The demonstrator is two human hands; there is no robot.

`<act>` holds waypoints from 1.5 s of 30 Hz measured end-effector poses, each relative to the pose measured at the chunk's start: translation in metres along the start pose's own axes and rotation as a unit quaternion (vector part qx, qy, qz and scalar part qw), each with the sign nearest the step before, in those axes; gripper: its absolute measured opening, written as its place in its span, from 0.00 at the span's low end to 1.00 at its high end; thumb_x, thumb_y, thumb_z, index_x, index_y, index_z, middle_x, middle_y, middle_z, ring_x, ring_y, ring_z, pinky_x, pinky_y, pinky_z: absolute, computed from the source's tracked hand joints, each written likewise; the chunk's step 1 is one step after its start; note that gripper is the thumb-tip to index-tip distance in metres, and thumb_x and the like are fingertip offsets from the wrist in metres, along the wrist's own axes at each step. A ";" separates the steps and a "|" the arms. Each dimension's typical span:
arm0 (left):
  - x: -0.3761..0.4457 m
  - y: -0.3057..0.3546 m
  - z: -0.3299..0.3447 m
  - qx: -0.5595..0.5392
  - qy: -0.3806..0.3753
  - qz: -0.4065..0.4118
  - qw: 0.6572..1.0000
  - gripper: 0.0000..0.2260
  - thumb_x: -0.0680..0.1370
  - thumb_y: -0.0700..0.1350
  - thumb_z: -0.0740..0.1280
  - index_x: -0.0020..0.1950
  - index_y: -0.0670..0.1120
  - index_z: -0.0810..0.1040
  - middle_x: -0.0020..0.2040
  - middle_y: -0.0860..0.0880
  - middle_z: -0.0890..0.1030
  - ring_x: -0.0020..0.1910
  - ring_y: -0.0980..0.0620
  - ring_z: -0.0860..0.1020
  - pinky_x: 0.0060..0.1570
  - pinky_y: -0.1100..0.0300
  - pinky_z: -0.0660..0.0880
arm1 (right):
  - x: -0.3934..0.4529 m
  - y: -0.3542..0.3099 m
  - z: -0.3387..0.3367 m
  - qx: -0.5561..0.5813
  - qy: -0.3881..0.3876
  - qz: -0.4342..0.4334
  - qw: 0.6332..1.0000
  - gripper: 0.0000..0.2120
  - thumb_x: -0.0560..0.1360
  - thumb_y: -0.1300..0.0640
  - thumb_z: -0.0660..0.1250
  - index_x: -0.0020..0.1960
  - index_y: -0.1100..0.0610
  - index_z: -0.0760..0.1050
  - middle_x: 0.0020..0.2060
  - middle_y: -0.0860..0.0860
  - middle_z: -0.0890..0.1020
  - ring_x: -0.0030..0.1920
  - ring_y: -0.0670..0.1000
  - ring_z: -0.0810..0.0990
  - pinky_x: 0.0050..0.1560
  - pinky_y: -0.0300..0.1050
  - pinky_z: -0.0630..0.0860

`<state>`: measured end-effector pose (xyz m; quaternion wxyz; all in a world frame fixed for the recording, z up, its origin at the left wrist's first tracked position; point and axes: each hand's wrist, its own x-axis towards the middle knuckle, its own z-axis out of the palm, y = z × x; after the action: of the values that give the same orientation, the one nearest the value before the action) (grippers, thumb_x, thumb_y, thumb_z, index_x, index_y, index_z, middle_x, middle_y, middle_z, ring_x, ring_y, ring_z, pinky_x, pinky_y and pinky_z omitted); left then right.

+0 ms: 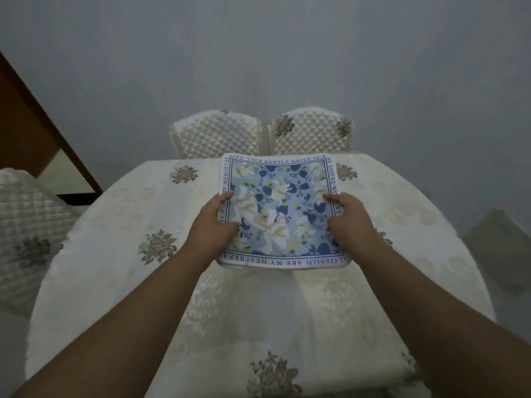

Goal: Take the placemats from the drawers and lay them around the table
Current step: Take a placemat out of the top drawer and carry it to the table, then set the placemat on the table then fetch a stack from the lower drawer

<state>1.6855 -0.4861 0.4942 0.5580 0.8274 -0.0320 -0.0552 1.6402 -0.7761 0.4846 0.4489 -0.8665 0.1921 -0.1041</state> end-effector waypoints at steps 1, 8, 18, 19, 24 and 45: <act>0.011 -0.010 0.007 0.002 -0.008 -0.009 1.000 0.30 0.75 0.38 0.74 0.73 0.58 0.72 0.69 0.50 0.76 0.61 0.47 0.80 0.59 0.45 0.80 | 0.015 0.015 0.009 -0.005 -0.012 0.003 1.000 0.27 0.72 0.68 0.64 0.68 0.47 0.75 0.69 0.53 0.69 0.58 0.61 0.80 0.42 0.51 0.82; 0.032 -0.139 0.047 0.230 -0.109 -0.111 0.961 0.49 0.65 0.62 0.80 0.80 0.50 0.63 0.78 0.47 0.67 0.76 0.47 0.66 0.74 0.48 0.66 | 0.033 0.144 0.060 -0.138 -0.140 0.094 0.976 0.35 0.70 0.43 0.76 0.74 0.47 0.69 0.78 0.58 0.60 0.78 0.55 0.59 0.73 0.50 0.59; 0.005 -0.222 0.086 0.385 -0.026 -0.018 0.922 0.48 0.62 0.80 0.63 0.78 0.63 0.60 0.76 0.62 0.66 0.73 0.51 0.63 0.65 0.41 0.71 | -0.020 0.242 0.109 -0.255 -0.047 -0.070 0.963 0.36 0.68 0.26 0.62 0.72 0.40 0.71 0.75 0.51 0.69 0.74 0.57 0.67 0.69 0.58 0.70; 0.002 -0.228 0.087 0.380 -0.004 -0.007 0.925 0.45 0.64 0.80 0.62 0.77 0.62 0.63 0.75 0.61 0.68 0.73 0.51 0.64 0.66 0.41 0.70 | -0.021 0.243 0.111 -0.265 -0.033 -0.079 0.960 0.35 0.69 0.27 0.61 0.72 0.41 0.71 0.74 0.51 0.70 0.74 0.57 0.67 0.68 0.58 0.71; -0.008 -0.249 0.094 0.396 0.038 0.031 0.917 0.34 0.71 0.76 0.62 0.73 0.61 0.70 0.73 0.57 0.73 0.71 0.52 0.68 0.64 0.42 0.69 | -0.025 0.242 0.113 -0.287 -0.024 -0.071 0.955 0.36 0.71 0.26 0.58 0.75 0.41 0.67 0.75 0.49 0.68 0.75 0.54 0.64 0.69 0.57 0.69; -0.015 -0.232 0.094 0.443 -0.051 0.042 0.894 0.27 0.77 0.58 0.59 0.78 0.63 0.63 0.80 0.62 0.59 0.80 0.58 0.56 0.71 0.50 0.60 | -0.009 0.205 0.107 -0.387 -0.164 0.018 0.907 0.33 0.75 0.34 0.57 0.79 0.40 0.57 0.79 0.49 0.60 0.76 0.56 0.62 0.71 0.55 0.68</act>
<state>1.6566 -0.4842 0.2454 0.1329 0.9828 -0.1161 -0.0545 1.6208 -0.8007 0.2549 0.1058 -0.9732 0.1569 0.1303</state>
